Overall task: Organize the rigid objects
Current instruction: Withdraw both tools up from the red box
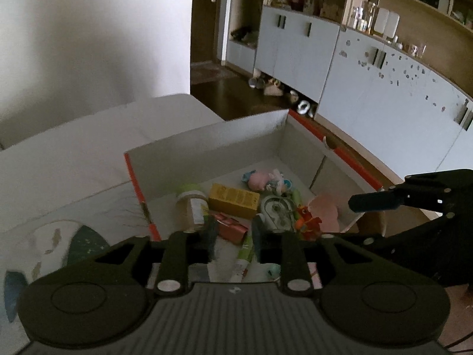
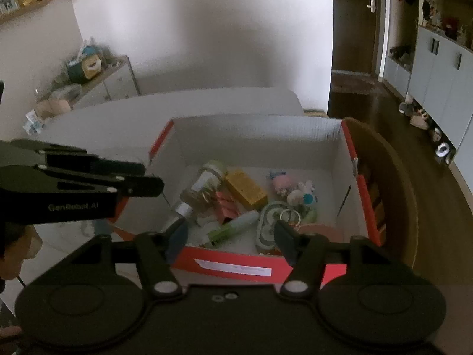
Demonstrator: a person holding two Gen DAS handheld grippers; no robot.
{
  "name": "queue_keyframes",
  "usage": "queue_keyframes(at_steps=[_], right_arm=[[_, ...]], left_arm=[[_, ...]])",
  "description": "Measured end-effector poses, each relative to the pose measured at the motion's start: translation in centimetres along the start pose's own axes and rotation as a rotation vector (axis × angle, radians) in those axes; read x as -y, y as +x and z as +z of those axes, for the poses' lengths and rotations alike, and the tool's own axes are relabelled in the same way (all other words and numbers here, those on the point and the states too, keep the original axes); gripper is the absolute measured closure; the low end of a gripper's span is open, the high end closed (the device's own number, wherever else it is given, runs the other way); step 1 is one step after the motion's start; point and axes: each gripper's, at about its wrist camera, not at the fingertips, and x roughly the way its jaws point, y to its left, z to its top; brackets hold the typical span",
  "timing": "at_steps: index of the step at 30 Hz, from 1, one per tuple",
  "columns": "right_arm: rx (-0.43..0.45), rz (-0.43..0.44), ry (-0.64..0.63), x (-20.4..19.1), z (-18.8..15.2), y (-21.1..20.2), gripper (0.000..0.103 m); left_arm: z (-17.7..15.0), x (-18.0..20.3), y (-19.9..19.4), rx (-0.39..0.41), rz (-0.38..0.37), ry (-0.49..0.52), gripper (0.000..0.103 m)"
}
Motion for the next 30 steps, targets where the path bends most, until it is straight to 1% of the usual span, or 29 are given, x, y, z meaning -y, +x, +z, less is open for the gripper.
queue_keyframes(at_steps=[3, 5, 13, 14, 15, 16, 17, 19, 22, 24, 30], right_arm=[[0.056, -0.004, 0.008, -0.2, 0.0, -1.2, 0.029], [0.087, -0.001, 0.013, -0.2, 0.0, -2.0, 0.026], [0.137, 0.014, 0.054, 0.0, -0.6, -3.7, 0.014], [0.146, 0.019, 0.057, 0.0, -0.7, -3.9, 0.013], [0.151, 0.017, 0.058, 0.0, -0.9, -4.1, 0.01], [0.157, 0.015, 0.058, -0.1, -1.0, -4.3, 0.008], [0.164, 0.014, 0.06, -0.1, -1.1, -4.5, 0.007], [0.175, 0.027, 0.065, -0.1, -1.4, -4.8, 0.007], [0.204, 0.04, 0.071, -0.1, -1.8, -5.6, 0.004], [0.221, 0.046, 0.076, -0.2, -2.0, -6.0, 0.001], [0.255, 0.036, 0.085, -0.5, -2.3, -6.7, 0.0]], left_arm=[[-0.2, -0.2, -0.9, 0.015, 0.014, -0.009, 0.073], [-0.4, -0.4, -1.4, 0.02, 0.006, -0.015, 0.073], [-1.3, -0.5, -3.4, 0.045, 0.028, -0.013, 0.072], [-1.3, -0.6, -3.6, 0.046, 0.032, -0.014, 0.07], [-1.4, -0.6, -3.7, 0.046, 0.034, -0.016, 0.055], [-1.5, -0.7, -3.9, 0.05, 0.034, -0.024, 0.045], [-1.6, -0.9, -4.2, 0.062, 0.034, -0.033, 0.031], [-1.9, -1.1, -4.7, 0.081, 0.036, -0.046, 0.03], [-1.9, -1.1, -5.0, 0.08, 0.033, -0.053, 0.029], [-1.9, -0.8, -5.4, 0.092, 0.038, -0.049, 0.023], [-1.9, 0.0, -5.9, 0.11, 0.015, -0.047, 0.016]])
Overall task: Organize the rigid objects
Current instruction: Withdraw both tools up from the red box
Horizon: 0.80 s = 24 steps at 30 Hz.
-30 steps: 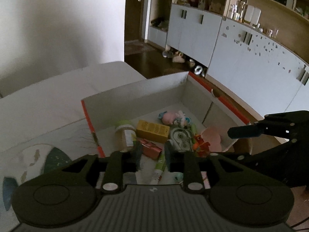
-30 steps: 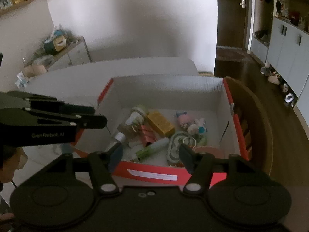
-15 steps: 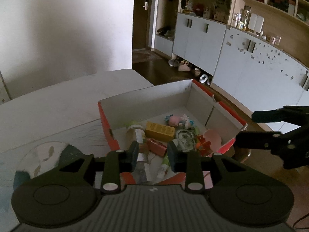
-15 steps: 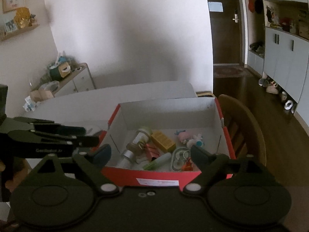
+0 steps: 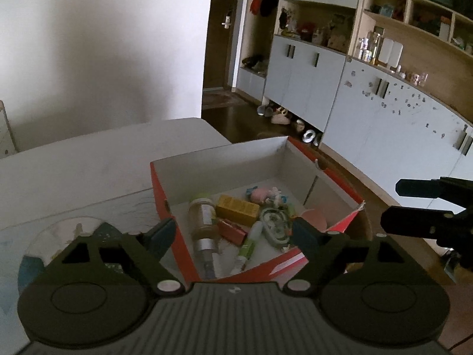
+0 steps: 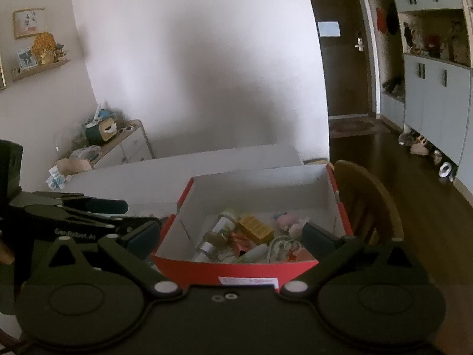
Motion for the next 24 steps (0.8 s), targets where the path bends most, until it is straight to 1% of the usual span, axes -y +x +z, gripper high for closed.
queue_keyframes(at_steps=[1, 2, 3, 5, 7, 16, 21, 24], right_arm=[[0.003, 0.001, 0.008, 0.1, 0.0, -0.1, 0.0], [0.003, 0.004, 0.017, 0.2, -0.1, -0.1, 0.0], [0.004, 0.007, 0.027, 0.3, -0.1, -0.1, 0.0], [0.007, 0.001, 0.036, 0.3, -0.3, -0.2, 0.0], [0.009, -0.003, 0.042, 0.5, -0.4, -0.2, 0.0], [0.01, -0.019, 0.075, 1.2, -1.0, -0.4, 0.0], [0.001, -0.019, 0.089, 1.6, -1.3, -0.5, 0.0], [-0.005, -0.02, 0.092, 1.8, -1.5, -0.5, 0.0]], left_arm=[[0.0, 0.2, -0.1, 0.005, -0.002, 0.003, 0.016], [0.0, 0.4, -0.2, 0.009, -0.005, 0.006, 0.012], [0.0, 0.6, -0.3, 0.013, -0.008, 0.008, 0.005], [-0.1, 0.8, -0.5, 0.028, -0.02, 0.005, 0.0], [-0.2, 1.1, -0.6, 0.041, -0.028, 0.007, 0.0], [-0.2, 2.6, -0.3, 0.045, -0.001, 0.044, 0.0], [-0.2, 2.9, 0.2, 0.022, -0.022, 0.041, 0.0], [-0.3, 3.1, 0.3, 0.021, -0.029, 0.034, 0.0]])
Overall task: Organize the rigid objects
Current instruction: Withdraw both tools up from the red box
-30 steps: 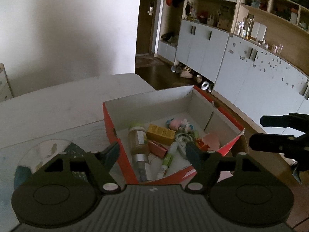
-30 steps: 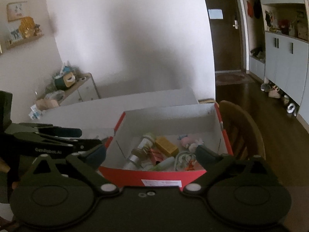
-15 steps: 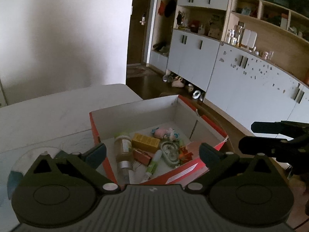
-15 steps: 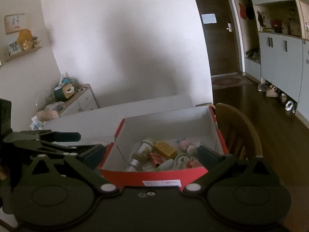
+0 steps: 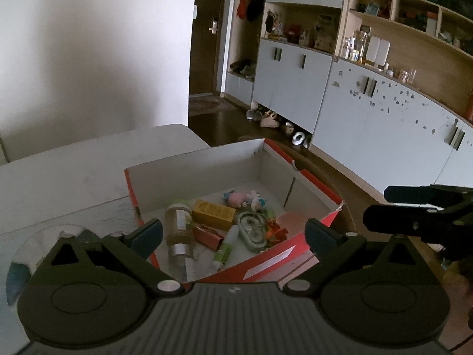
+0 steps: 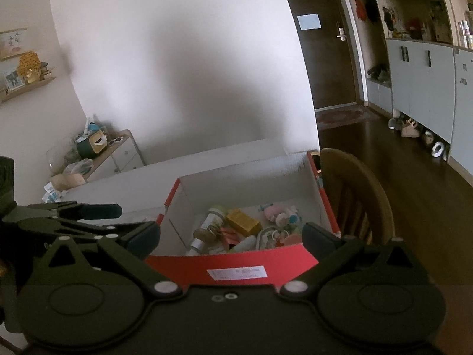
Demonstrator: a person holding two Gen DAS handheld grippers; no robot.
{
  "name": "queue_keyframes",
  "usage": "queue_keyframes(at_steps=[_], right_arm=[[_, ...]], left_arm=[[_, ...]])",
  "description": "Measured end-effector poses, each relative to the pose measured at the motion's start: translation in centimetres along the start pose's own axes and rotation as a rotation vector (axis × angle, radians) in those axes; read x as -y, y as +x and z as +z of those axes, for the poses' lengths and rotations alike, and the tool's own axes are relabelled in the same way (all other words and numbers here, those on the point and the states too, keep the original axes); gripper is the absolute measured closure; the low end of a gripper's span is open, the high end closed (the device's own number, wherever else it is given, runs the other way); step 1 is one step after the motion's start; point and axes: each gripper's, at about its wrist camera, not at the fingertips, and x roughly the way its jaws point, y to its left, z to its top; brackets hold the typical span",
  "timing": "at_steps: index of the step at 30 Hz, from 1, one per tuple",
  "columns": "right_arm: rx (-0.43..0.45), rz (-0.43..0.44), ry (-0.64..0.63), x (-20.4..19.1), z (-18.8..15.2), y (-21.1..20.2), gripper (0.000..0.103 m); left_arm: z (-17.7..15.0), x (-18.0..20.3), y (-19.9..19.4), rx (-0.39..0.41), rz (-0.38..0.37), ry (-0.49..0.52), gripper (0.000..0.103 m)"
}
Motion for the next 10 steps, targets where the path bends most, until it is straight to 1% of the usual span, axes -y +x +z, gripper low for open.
queue_keyframes(at_steps=[10], right_arm=[[-0.005, -0.007, 0.016, 0.36, -0.4, -0.42, 0.0]], left_arm=[[-0.06, 1.01, 0.12, -0.006, 0.006, 0.028, 0.0]])
